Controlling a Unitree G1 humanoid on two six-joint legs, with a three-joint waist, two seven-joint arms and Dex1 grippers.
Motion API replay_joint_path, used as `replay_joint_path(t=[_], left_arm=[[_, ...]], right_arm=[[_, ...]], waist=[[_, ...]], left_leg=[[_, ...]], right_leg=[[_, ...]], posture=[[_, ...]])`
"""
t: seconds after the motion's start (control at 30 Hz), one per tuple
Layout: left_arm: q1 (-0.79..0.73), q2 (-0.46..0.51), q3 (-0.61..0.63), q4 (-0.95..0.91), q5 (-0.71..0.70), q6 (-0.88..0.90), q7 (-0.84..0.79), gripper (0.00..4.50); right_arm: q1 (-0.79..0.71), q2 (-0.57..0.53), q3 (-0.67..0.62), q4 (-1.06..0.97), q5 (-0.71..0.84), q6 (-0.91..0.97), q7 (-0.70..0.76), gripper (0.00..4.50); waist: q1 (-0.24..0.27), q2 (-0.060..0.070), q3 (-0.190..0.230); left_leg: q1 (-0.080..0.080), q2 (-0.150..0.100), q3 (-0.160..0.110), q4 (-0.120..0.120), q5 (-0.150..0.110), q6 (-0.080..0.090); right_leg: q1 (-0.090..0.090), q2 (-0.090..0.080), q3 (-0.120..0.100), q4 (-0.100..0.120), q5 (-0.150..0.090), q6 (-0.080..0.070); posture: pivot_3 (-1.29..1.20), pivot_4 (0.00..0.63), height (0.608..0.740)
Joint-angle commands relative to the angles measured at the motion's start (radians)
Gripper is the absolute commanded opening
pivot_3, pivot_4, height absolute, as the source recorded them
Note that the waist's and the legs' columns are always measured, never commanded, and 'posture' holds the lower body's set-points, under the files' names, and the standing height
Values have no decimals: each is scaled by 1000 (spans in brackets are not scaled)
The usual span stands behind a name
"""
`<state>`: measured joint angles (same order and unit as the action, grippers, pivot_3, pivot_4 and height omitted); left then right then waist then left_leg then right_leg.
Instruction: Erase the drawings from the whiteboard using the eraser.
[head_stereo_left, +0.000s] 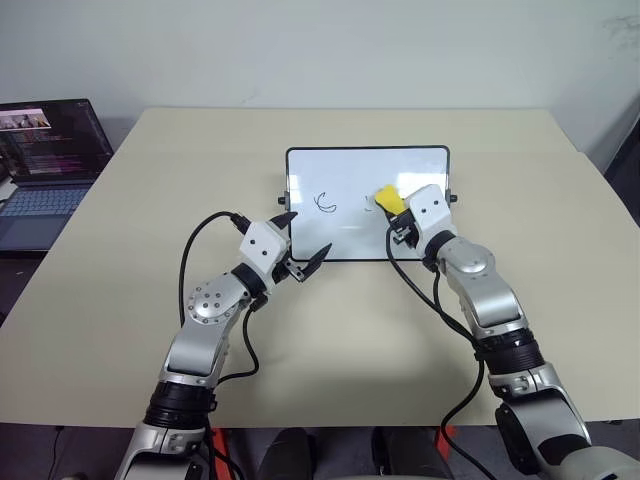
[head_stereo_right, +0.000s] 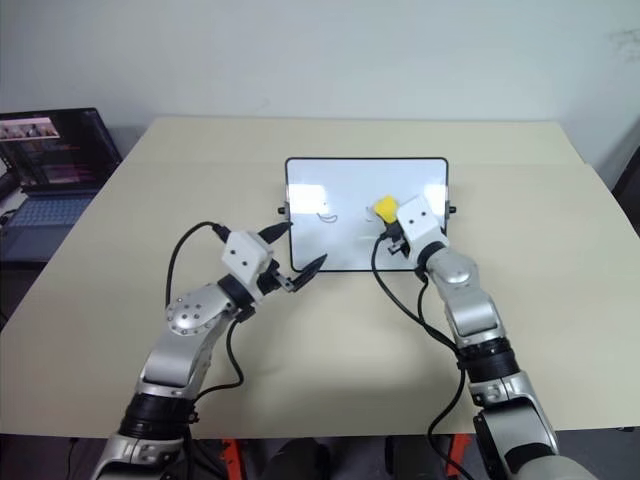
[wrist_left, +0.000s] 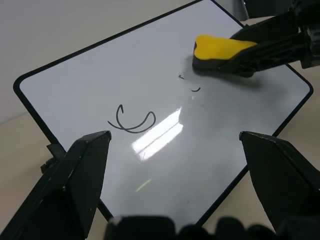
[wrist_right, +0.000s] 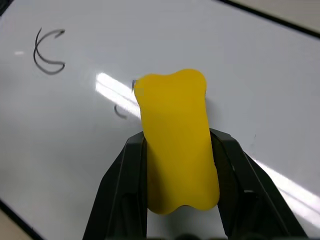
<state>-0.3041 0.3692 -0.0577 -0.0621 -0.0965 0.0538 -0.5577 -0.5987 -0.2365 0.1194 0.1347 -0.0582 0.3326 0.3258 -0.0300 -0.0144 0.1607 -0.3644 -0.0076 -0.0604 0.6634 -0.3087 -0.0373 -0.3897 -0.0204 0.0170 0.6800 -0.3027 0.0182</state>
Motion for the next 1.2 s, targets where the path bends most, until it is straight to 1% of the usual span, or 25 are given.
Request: replay_joint_path(t=[0.03, 0.27, 0.47, 0.97, 1.2], left_arm=[[-11, 1, 5, -13, 1, -25, 3, 4500], [-2, 0, 6, -23, 0, -20, 7, 4500], [9, 3, 10, -36, 1, -15, 11, 4500], [17, 1, 8, -49, -1, -8, 15, 4500], [19, 0, 6, -52, -3, -8, 14, 4500]], right_arm=[[-45, 23, 0, 14, 8, -43, 0, 1388], [-75, 80, 35, 60, 4, -78, 10, 1388], [-90, 105, 53, 90, 0, -97, 15, 1388], [-86, 84, 54, 131, -13, -99, 16, 1388], [-25, 41, 48, 119, -36, -73, 16, 1388]], waist=[[-1, 0, 0], [-1, 0, 0], [-1, 0, 0], [-1, 0, 0], [0, 0, 0]], left_leg=[[0, 0, 0, 0, 0, 0], [0, 0, 0, 0, 0, 0], [0, 0, 0, 0, 0, 0], [0, 0, 0, 0, 0, 0], [0, 0, 0, 0, 0, 0]], right_leg=[[0, 0, 0, 0, 0, 0], [0, 0, 0, 0, 0, 0], [0, 0, 0, 0, 0, 0], [0, 0, 0, 0, 0, 0], [0, 0, 0, 0, 0, 0]], posture=[[0, 150, 740], [0, 150, 740], [0, 150, 740], [0, 150, 740], [0, 150, 740]])
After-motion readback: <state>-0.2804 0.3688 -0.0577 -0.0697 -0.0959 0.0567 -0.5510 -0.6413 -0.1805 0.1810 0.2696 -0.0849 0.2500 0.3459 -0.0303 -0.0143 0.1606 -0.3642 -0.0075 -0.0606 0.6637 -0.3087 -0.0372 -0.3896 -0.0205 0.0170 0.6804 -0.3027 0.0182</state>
